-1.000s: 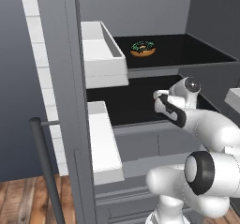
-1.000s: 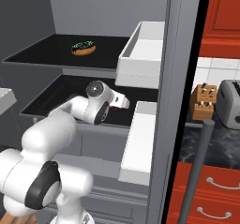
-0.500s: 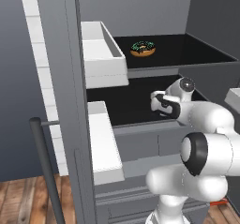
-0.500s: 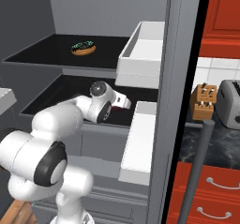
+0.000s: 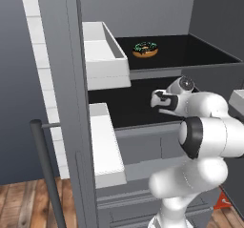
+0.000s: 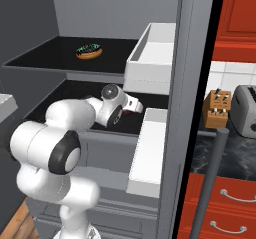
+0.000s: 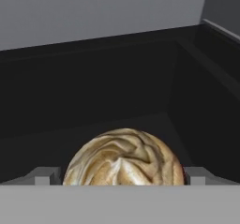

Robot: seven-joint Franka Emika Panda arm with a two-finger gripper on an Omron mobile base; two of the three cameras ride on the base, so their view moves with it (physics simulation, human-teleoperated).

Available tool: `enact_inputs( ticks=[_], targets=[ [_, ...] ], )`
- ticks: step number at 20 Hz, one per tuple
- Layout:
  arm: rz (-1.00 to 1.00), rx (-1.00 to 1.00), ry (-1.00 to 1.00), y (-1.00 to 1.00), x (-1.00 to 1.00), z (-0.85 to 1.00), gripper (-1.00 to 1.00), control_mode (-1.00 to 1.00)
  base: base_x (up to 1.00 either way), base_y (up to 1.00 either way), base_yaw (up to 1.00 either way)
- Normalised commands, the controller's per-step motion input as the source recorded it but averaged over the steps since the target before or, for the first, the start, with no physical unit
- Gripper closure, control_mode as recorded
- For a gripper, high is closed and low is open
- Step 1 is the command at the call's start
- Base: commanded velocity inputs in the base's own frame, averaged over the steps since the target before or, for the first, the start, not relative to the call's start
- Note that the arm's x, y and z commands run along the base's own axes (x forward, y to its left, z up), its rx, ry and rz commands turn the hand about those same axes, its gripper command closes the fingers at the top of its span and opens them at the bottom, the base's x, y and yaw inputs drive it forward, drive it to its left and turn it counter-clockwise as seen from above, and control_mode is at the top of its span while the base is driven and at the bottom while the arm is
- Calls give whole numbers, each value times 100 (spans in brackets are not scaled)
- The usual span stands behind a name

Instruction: Take the donut and cupcake from the fridge and place them on the empty tray on the dining counter.

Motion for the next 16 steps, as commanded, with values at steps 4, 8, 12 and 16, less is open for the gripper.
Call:
enact_inputs(
  ticks=[4, 8, 12, 16],
  targets=[
    [0, 0, 0, -7, 38, -38, 100, -100, 0, 0, 0],
    [0, 0, 0, -12, 13, -29, 100, -100, 0, 0, 0],
    [0, 0, -10, -8, -54, 2, 100, -100, 0, 0, 0],
    [0, 3, -3, 2, -78, 23, 100, -100, 0, 0, 0]
  ],
)
